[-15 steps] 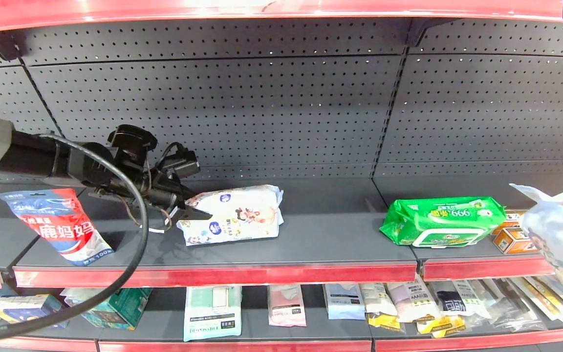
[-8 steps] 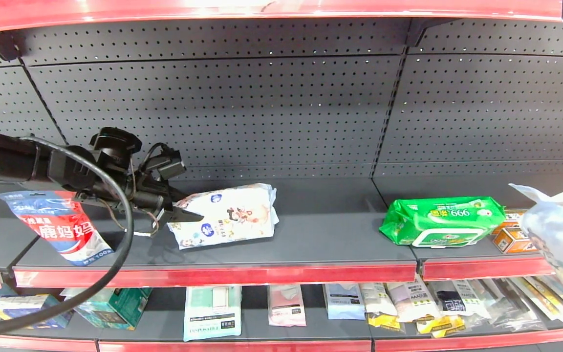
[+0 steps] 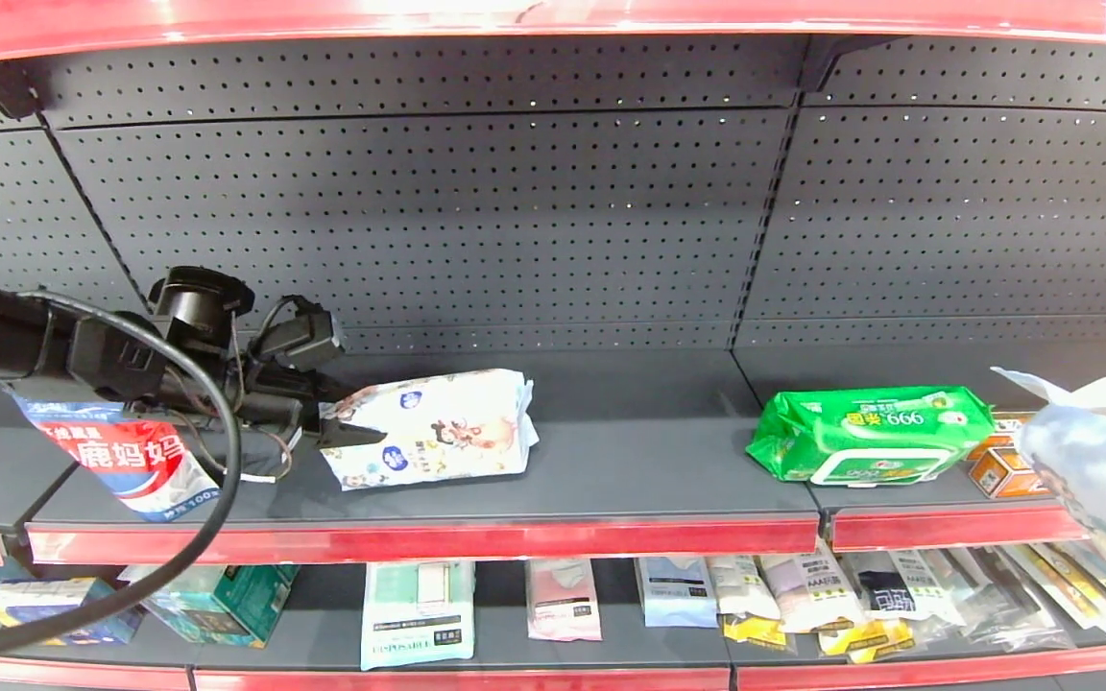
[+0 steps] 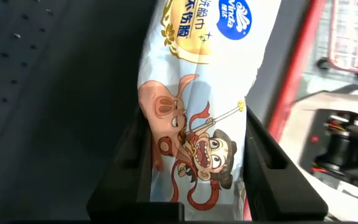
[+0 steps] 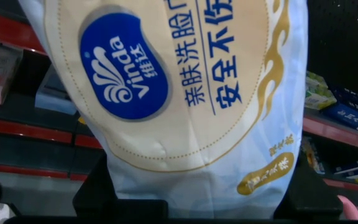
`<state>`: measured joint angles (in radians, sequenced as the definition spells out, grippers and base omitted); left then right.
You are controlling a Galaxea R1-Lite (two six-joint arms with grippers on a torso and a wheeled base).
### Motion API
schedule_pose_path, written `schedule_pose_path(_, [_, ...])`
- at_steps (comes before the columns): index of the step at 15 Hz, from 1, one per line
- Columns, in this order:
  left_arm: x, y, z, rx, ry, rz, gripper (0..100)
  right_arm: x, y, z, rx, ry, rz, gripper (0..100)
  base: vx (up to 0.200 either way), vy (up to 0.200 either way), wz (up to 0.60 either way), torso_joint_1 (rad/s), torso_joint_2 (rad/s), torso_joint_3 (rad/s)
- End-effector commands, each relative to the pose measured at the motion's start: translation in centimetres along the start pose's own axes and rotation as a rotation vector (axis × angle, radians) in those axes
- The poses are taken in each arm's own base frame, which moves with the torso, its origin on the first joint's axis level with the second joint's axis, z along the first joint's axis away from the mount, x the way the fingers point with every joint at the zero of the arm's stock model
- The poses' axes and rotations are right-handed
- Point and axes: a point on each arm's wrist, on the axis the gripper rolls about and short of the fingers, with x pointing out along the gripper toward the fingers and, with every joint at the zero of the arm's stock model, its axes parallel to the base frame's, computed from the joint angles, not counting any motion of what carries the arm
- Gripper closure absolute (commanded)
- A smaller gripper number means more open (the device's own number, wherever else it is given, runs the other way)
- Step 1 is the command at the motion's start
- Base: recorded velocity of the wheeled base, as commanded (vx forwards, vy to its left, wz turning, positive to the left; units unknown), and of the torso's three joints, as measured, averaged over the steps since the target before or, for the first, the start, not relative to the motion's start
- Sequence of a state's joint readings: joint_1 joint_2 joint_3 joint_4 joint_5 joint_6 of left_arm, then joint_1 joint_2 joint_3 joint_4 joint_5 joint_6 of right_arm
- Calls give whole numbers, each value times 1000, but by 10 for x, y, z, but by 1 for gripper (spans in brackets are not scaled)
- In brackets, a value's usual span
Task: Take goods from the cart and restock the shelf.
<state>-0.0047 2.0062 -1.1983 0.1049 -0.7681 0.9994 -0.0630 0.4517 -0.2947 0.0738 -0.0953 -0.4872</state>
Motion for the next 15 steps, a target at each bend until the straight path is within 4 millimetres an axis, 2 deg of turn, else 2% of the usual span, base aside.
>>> schedule_pose_path(1, [-7, -8, 2, -3, 2, -2, 100, -1, 0, 1, -2, -5, -2, 100, 0, 0, 0, 0, 0, 0])
schedule_pose_path(9, [-11, -16, 4, 22, 13, 2, 100, -3, 0, 0, -14, -17, -9, 100, 0, 0, 0, 0, 0, 0])
schedule_pose_path(13, [-3, -16, -3, 46, 7, 26, 100, -4, 0, 0, -13, -25, -13, 100, 0, 0, 0, 0, 0, 0])
schedule_pose_path(15, [0, -23, -9, 41, 1, 11, 100, -4, 0, 0, -13, -25, -13, 100, 0, 0, 0, 0, 0, 0])
